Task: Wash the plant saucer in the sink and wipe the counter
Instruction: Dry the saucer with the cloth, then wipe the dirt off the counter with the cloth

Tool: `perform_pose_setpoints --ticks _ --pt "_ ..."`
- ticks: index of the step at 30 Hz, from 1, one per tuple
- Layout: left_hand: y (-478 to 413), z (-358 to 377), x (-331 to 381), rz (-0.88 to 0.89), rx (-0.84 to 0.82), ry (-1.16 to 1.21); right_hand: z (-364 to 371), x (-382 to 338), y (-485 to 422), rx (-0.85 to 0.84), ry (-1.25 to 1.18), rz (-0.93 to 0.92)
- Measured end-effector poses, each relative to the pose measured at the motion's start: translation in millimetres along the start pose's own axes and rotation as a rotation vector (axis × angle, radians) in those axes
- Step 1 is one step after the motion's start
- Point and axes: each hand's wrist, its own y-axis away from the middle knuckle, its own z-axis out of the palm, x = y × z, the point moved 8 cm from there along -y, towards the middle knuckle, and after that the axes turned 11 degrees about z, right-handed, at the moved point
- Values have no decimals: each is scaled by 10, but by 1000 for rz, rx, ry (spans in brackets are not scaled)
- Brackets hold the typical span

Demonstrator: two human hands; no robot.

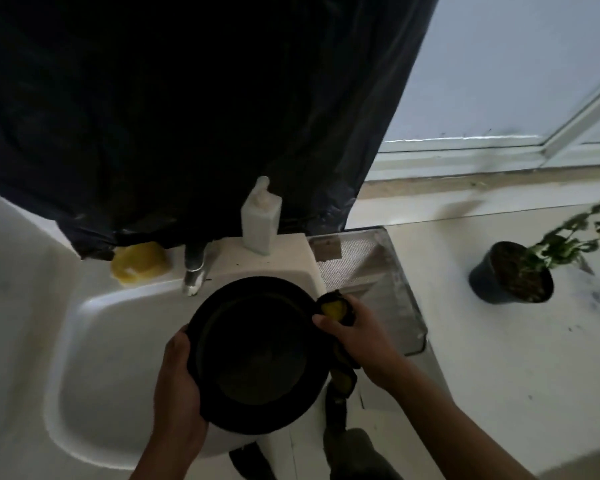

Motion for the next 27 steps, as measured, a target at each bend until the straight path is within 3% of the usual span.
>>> perform_pose_setpoints --ticks 9,14,20,27 --pt "-83 1424 329 188 -84 -280 -1161 117 -299 189 -45 -16" --pt "-408 2502 415 273 -350 -602 -1840 333 -567 322 -183 28" --pt "-751 3200 258 330 -415 -934 -2080 659 -871 334 -276 163" --pt "-1093 3613 -252 307 -541 -1110 -1972 1024 -1087 396 -294 271"
